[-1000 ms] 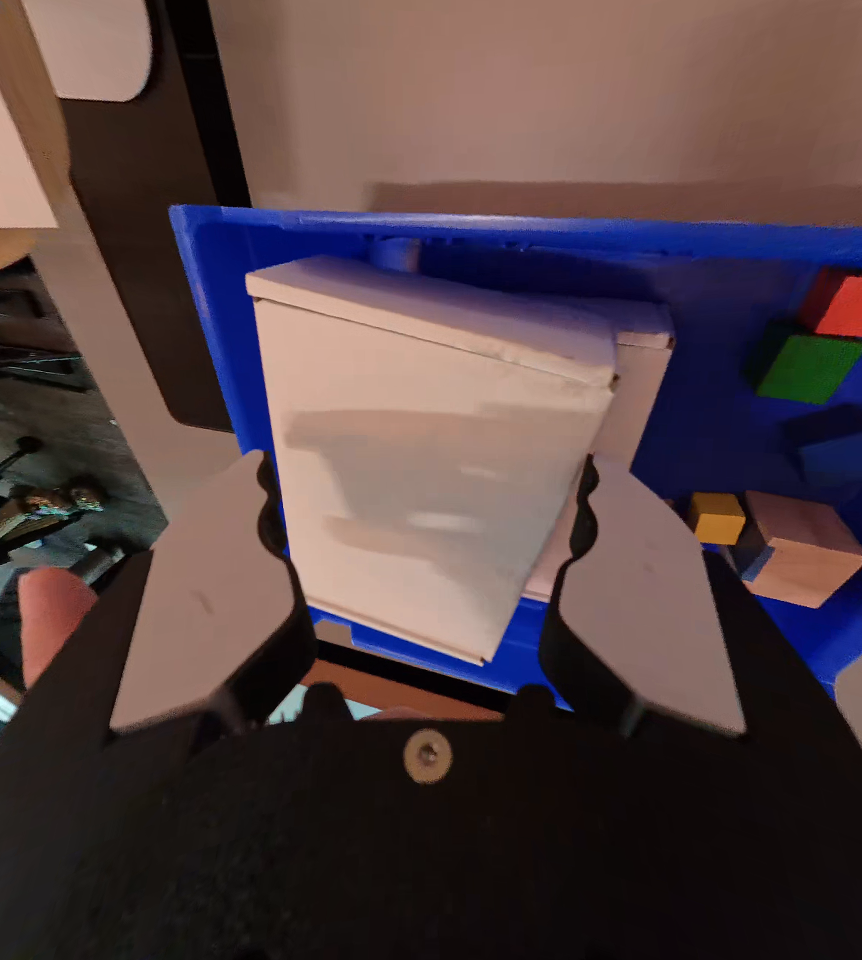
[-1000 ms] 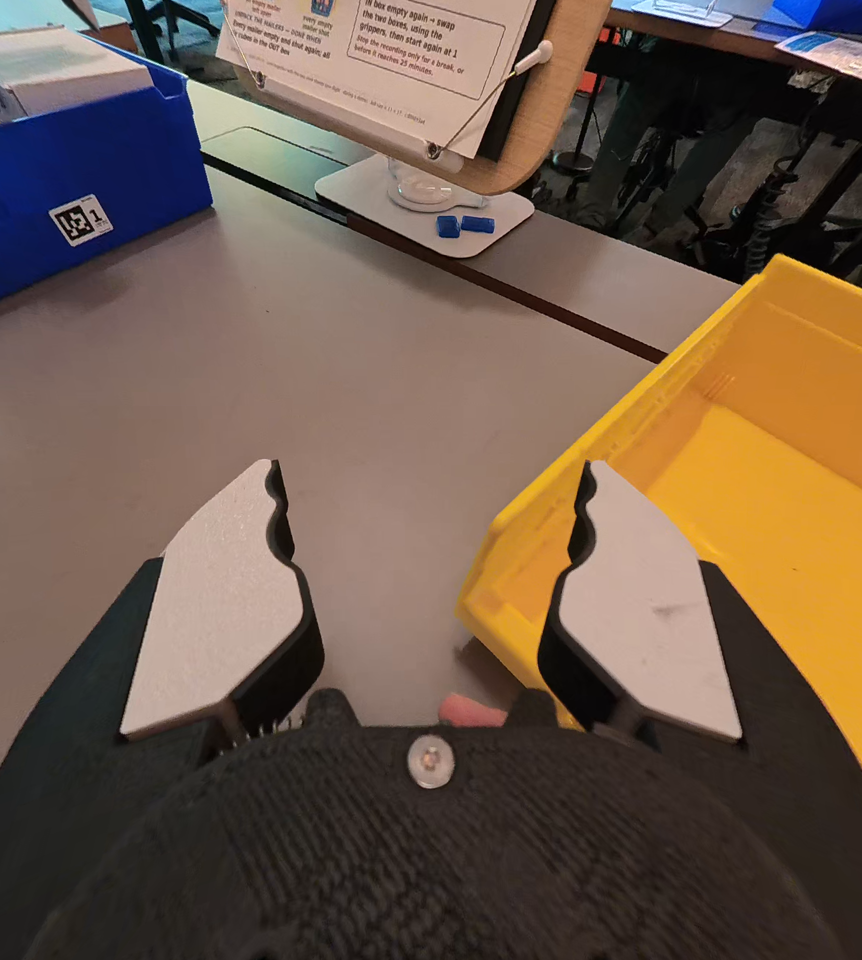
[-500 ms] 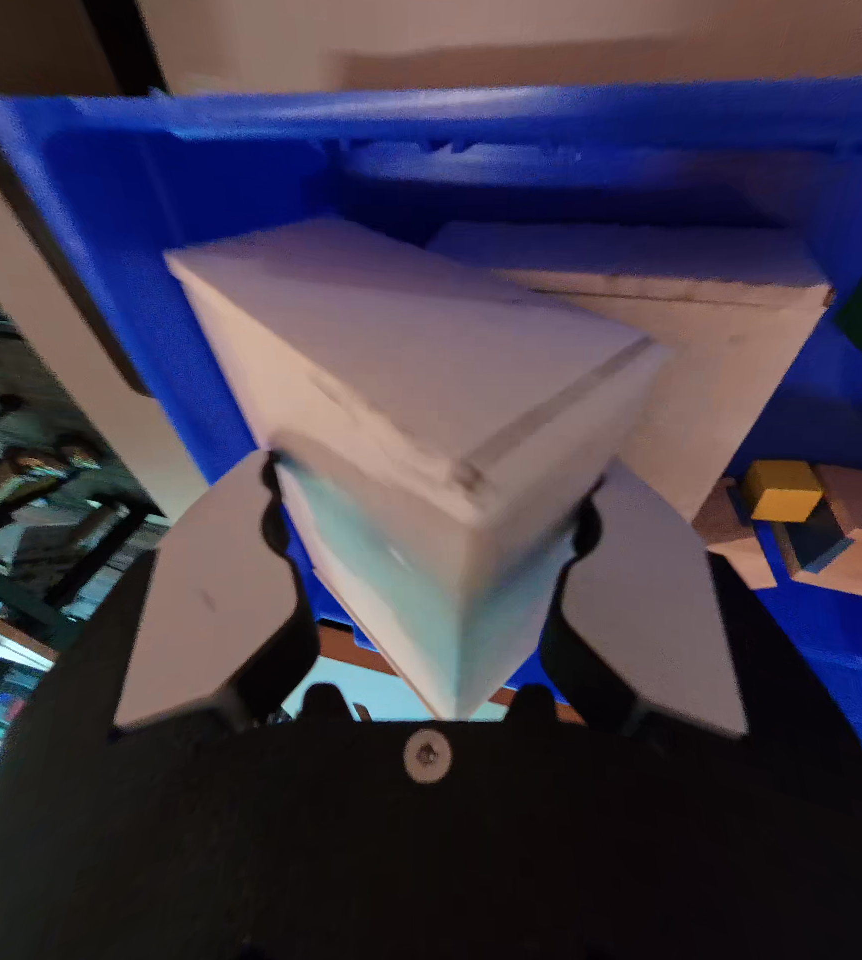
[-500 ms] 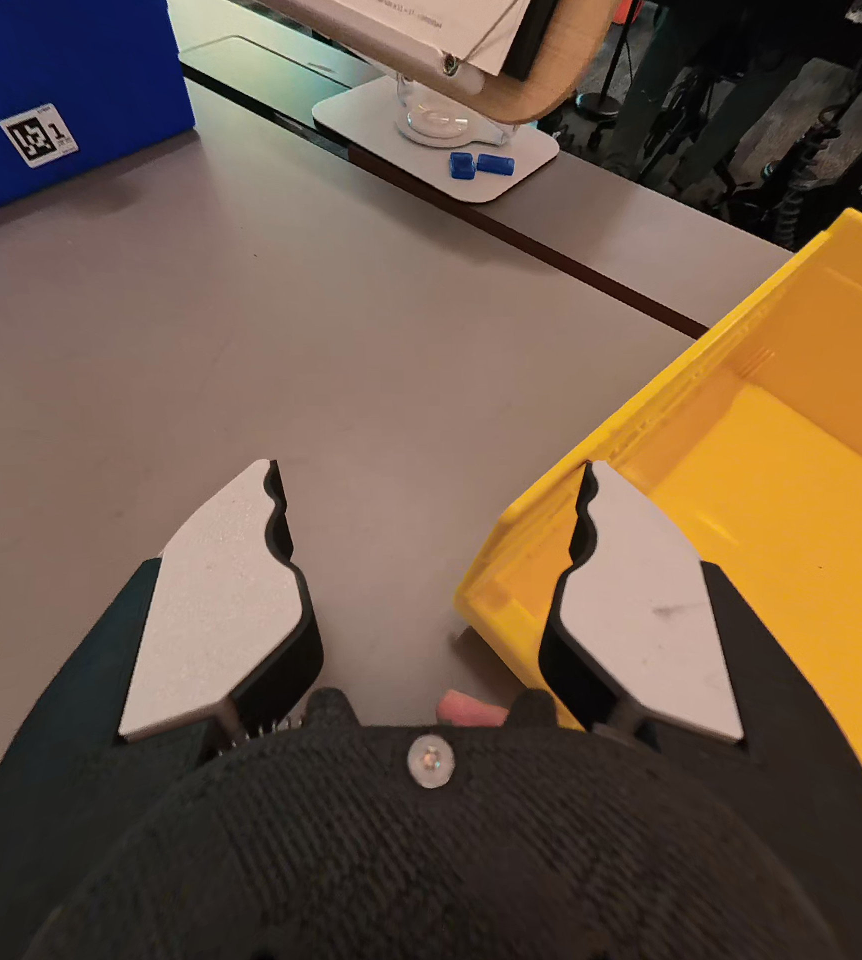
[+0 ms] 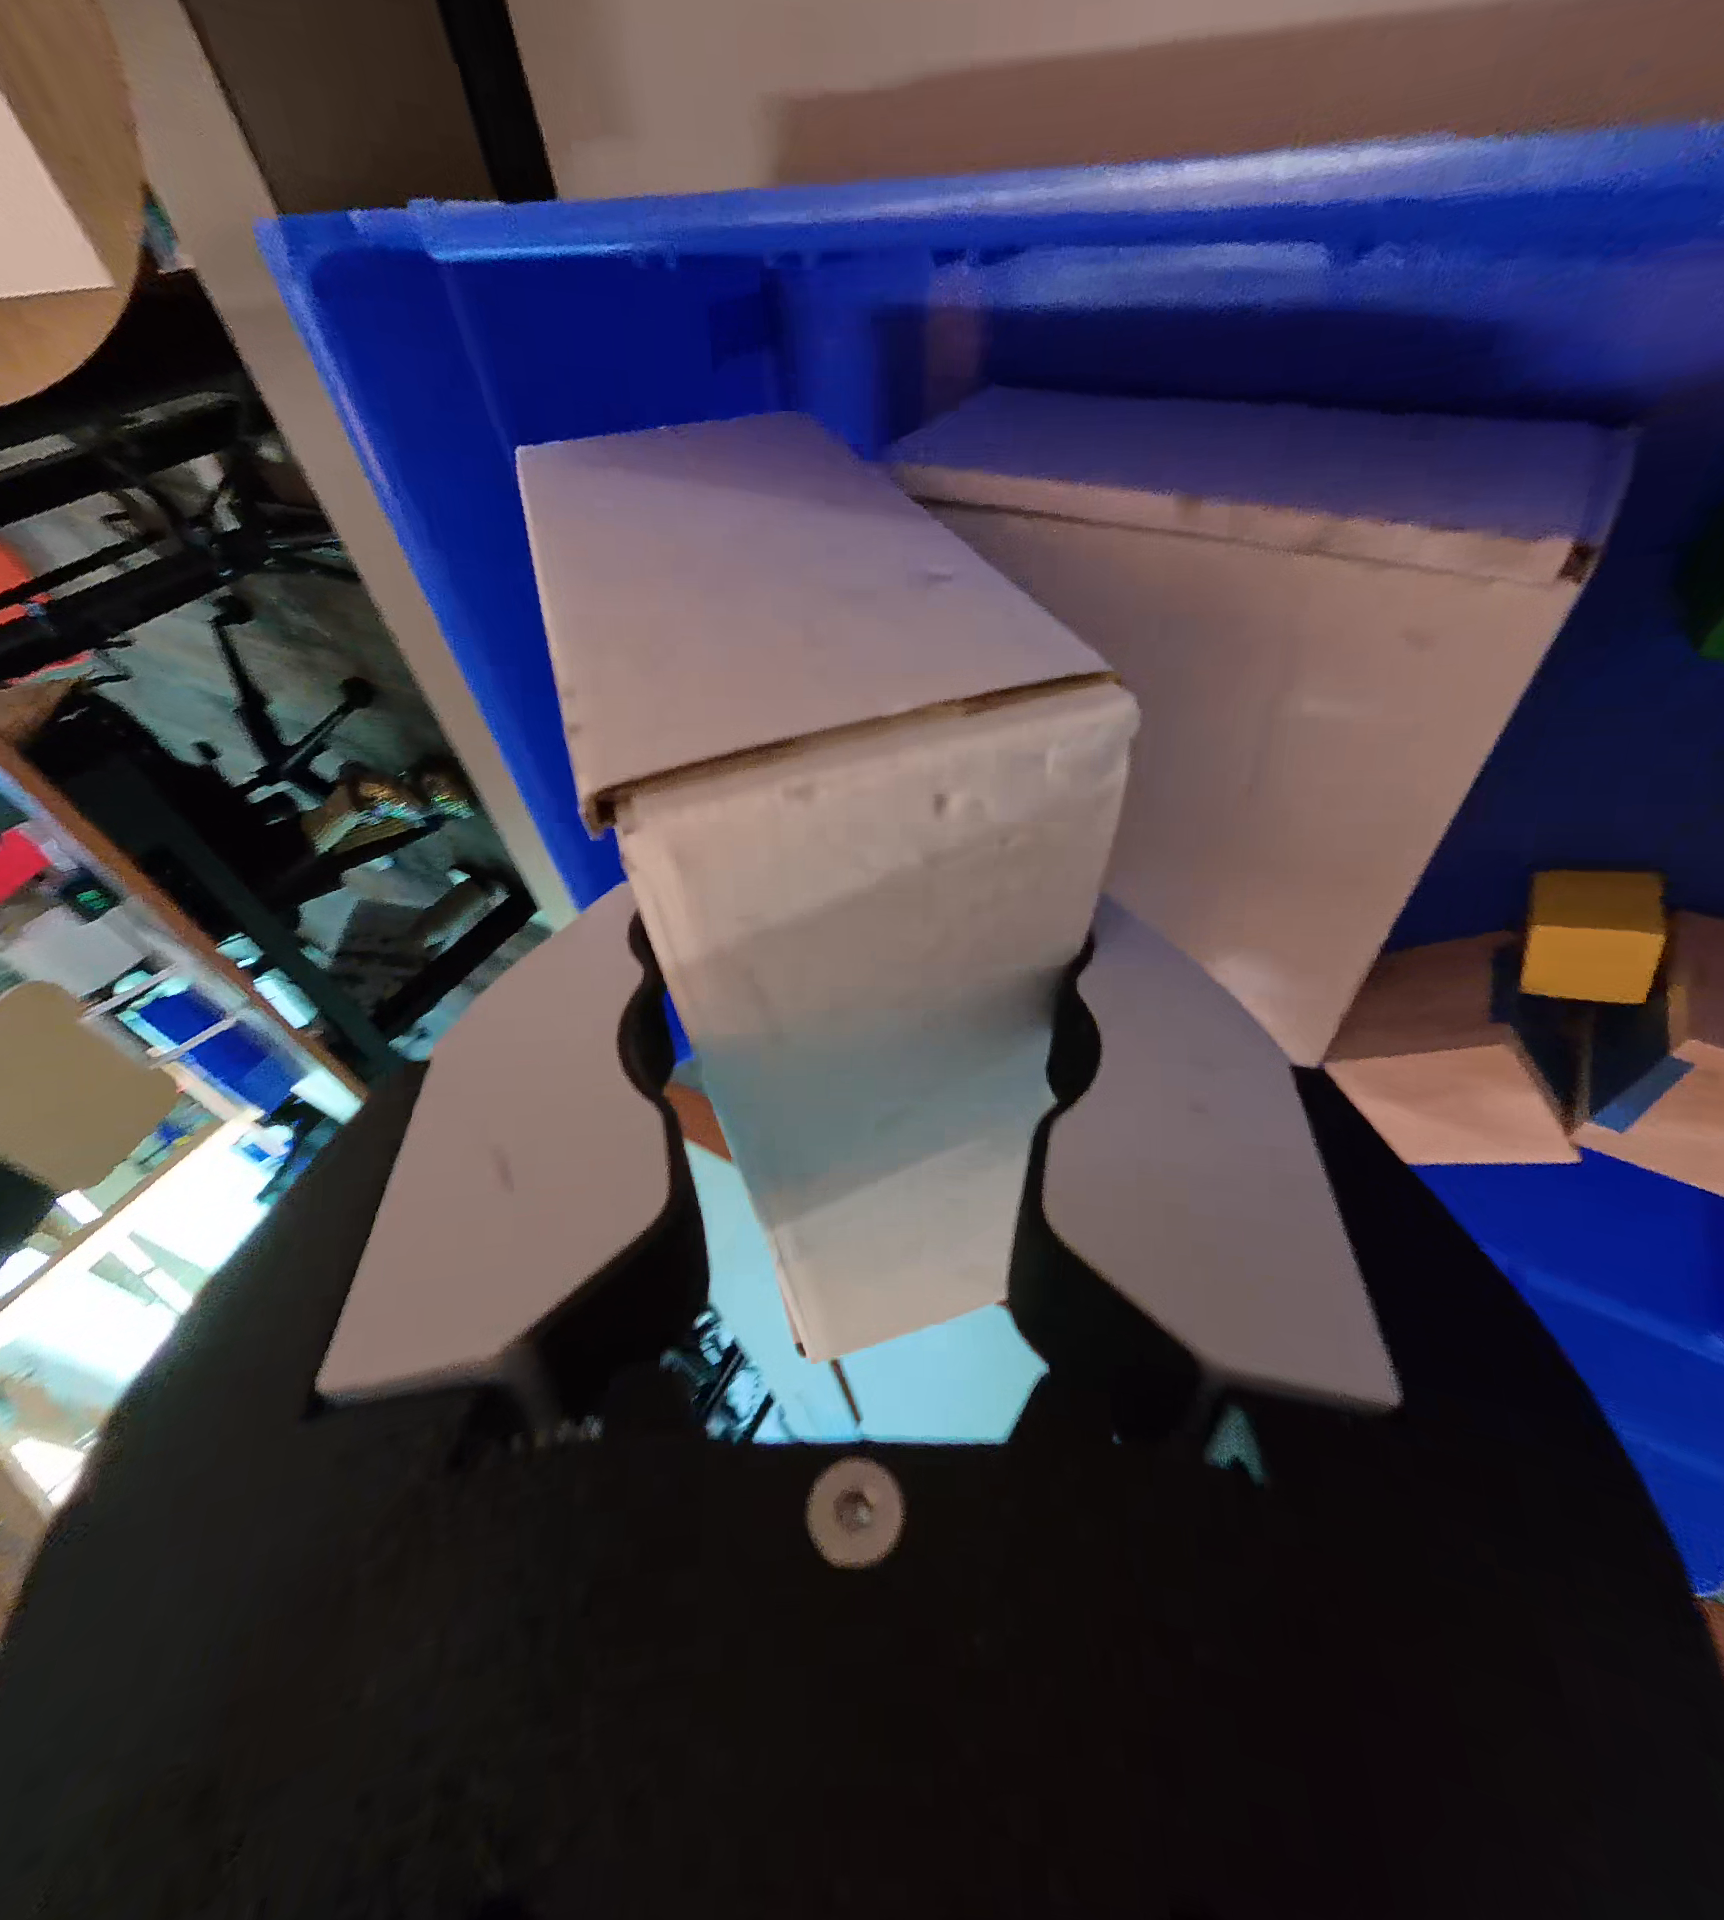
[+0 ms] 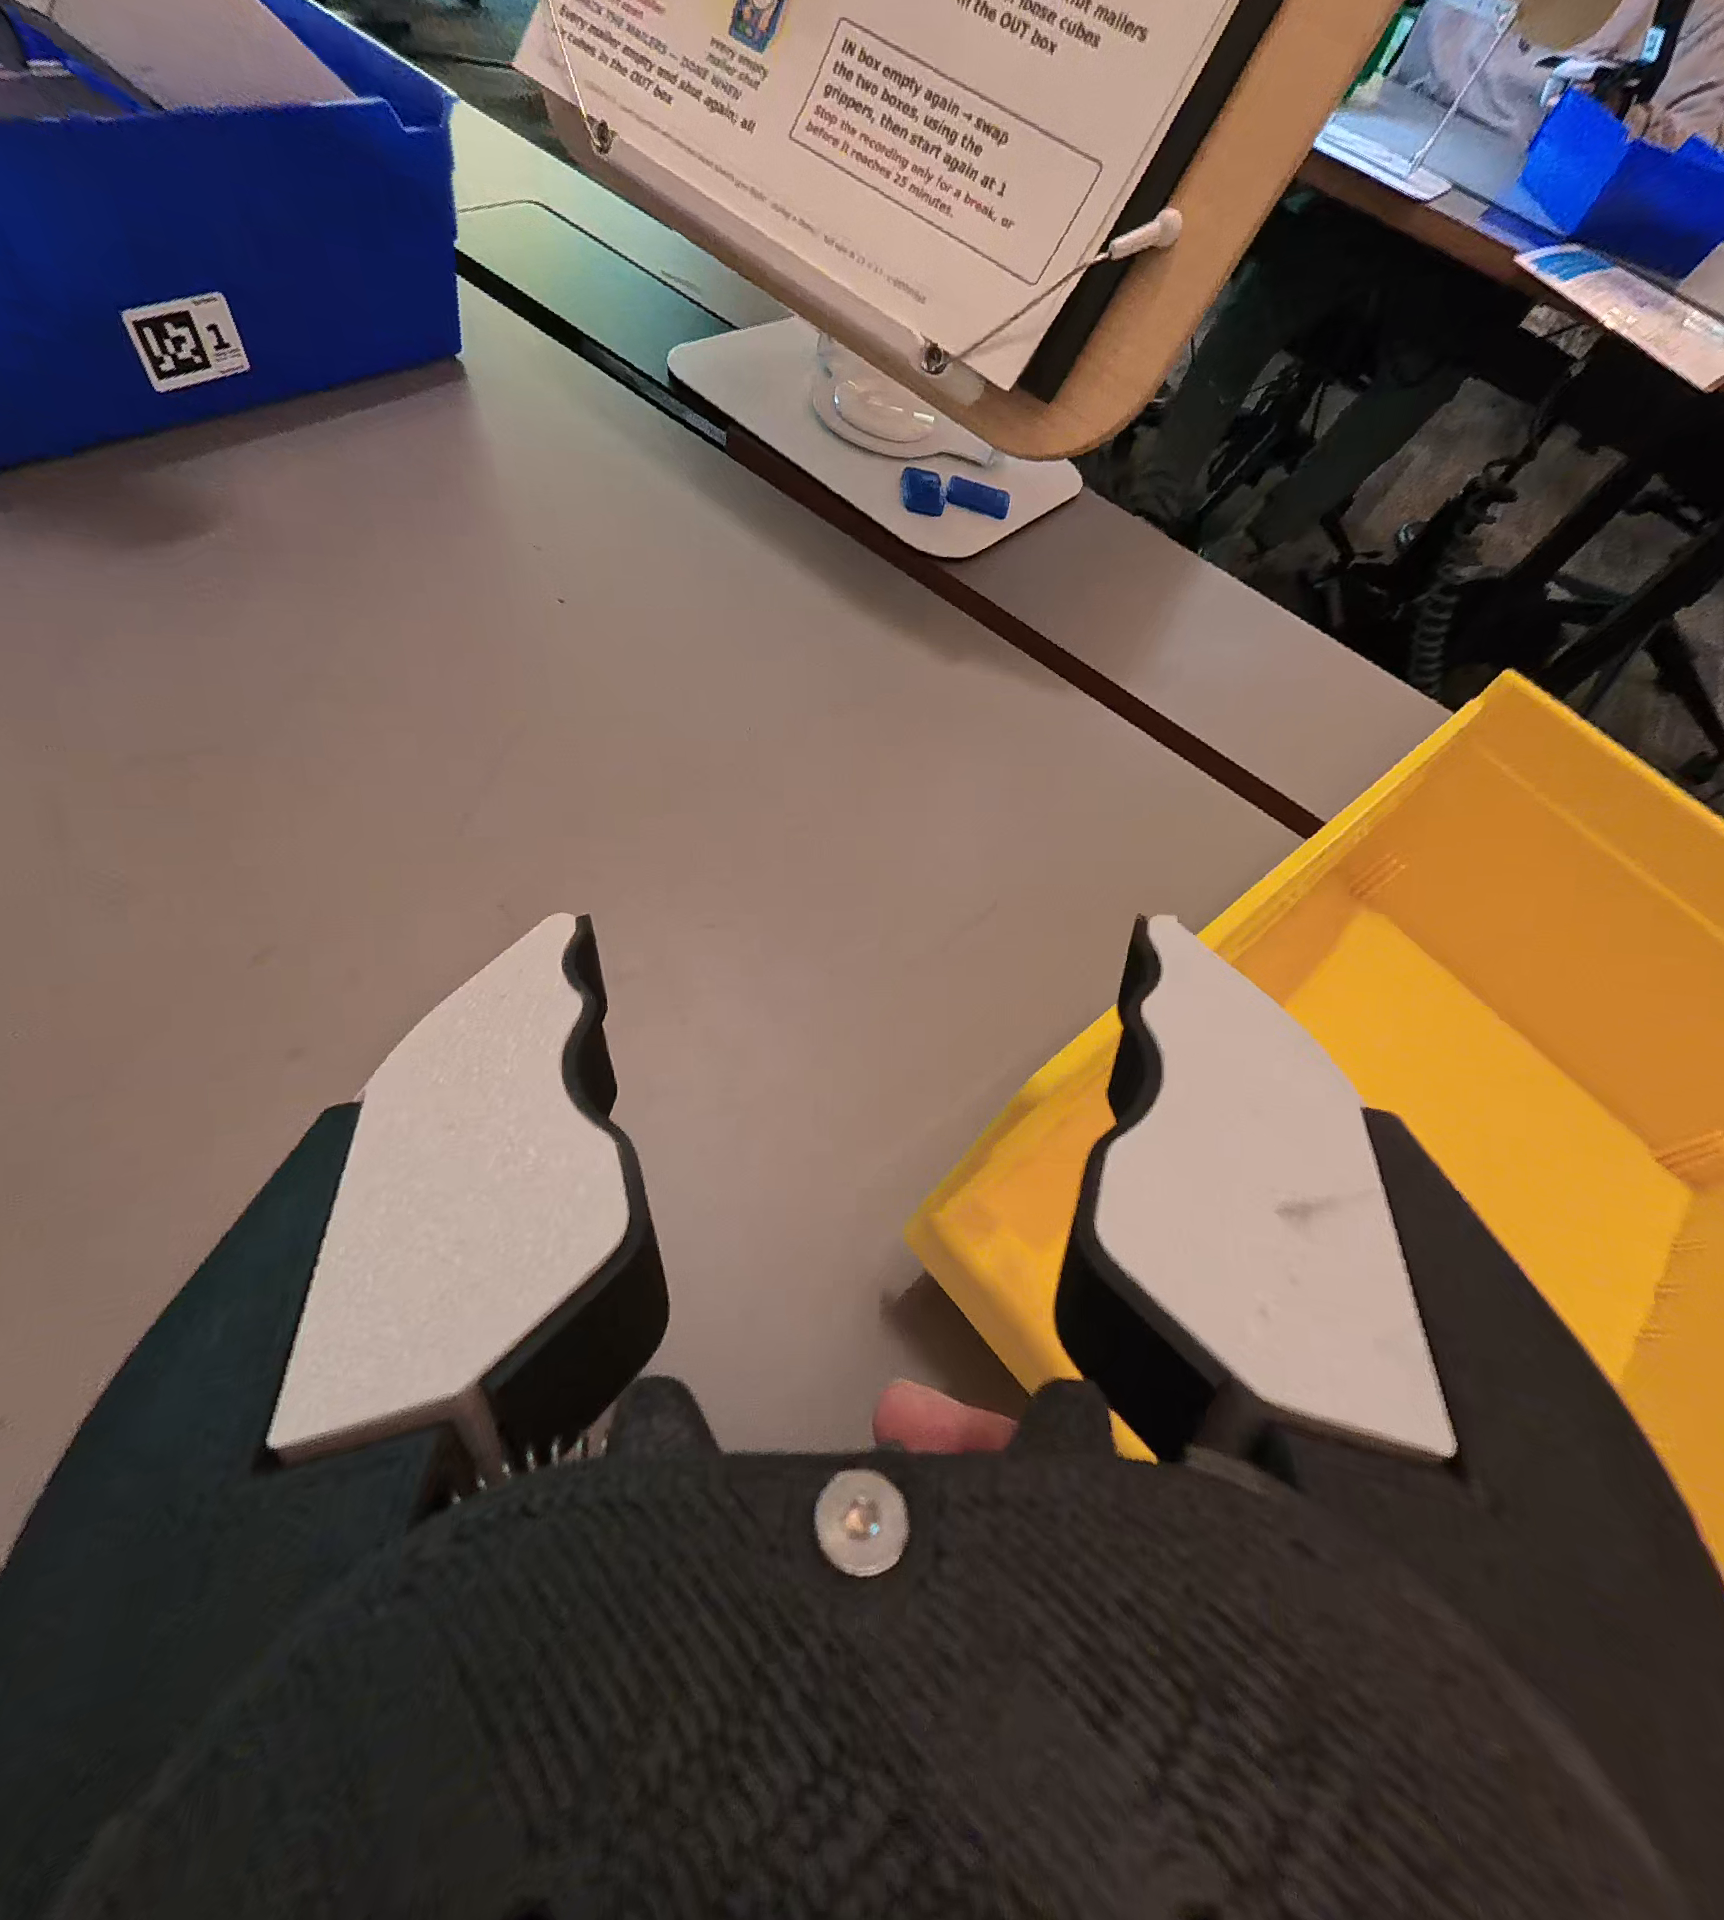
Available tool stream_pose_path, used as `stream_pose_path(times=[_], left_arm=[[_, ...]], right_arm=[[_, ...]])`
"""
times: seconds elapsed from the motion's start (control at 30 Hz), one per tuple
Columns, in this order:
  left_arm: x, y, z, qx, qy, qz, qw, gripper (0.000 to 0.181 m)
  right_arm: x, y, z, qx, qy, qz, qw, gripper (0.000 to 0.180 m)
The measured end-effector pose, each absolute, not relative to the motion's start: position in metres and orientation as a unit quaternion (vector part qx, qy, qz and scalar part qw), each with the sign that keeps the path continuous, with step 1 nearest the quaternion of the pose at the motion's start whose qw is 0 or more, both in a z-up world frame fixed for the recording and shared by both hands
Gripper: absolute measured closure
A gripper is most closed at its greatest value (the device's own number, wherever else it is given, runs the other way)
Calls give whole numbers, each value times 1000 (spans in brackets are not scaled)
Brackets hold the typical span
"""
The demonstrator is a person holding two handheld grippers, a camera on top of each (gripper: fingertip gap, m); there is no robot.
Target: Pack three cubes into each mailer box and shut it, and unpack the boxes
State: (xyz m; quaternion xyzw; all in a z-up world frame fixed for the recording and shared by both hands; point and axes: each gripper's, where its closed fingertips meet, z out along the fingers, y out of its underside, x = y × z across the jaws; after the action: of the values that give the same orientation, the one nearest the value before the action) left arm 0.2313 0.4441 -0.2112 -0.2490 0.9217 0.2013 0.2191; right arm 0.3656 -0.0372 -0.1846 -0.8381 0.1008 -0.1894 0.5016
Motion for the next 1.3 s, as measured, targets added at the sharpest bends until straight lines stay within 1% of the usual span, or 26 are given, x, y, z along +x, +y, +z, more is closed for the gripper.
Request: stream_pose_path(times=[0.17,0.27,0.33,0.4,0.5,0.67,0.73,0.9,1.07,1.17,1.3], left_arm=[[222,433,-187,-252,906,207,270,110],[215,415,-160,-271,894,189,304,110],[211,395,-138,-285,884,168,329,110],[205,366,-124,-299,883,141,333,110],[194,312,-119,-296,893,107,321,110],[180,217,-141,-282,912,60,290,110],[178,191,-152,-266,914,74,298,112],[184,123,-185,-239,908,59,340,112],[183,70,-220,-181,870,128,440,110],[180,40,-238,-159,849,157,479,112],[177,12,-260,-176,846,150,479,112]], right_arm=[[360,-37,-174,-831,89,-203,510,86],[358,-35,-172,-830,86,-202,513,87],[355,-33,-170,-829,79,-203,515,88],[353,-29,-168,-828,74,-205,517,88],[347,-22,-166,-827,64,-203,520,89],[335,-18,-156,-825,40,-222,517,90],[331,-20,-149,-821,40,-229,521,91],[316,-38,-144,-810,65,-219,541,95],[305,-72,-147,-809,76,-224,538,97],[301,-88,-147,-804,84,-228,542,99],[287,-88,-157,-810,67,-214,542,100]])
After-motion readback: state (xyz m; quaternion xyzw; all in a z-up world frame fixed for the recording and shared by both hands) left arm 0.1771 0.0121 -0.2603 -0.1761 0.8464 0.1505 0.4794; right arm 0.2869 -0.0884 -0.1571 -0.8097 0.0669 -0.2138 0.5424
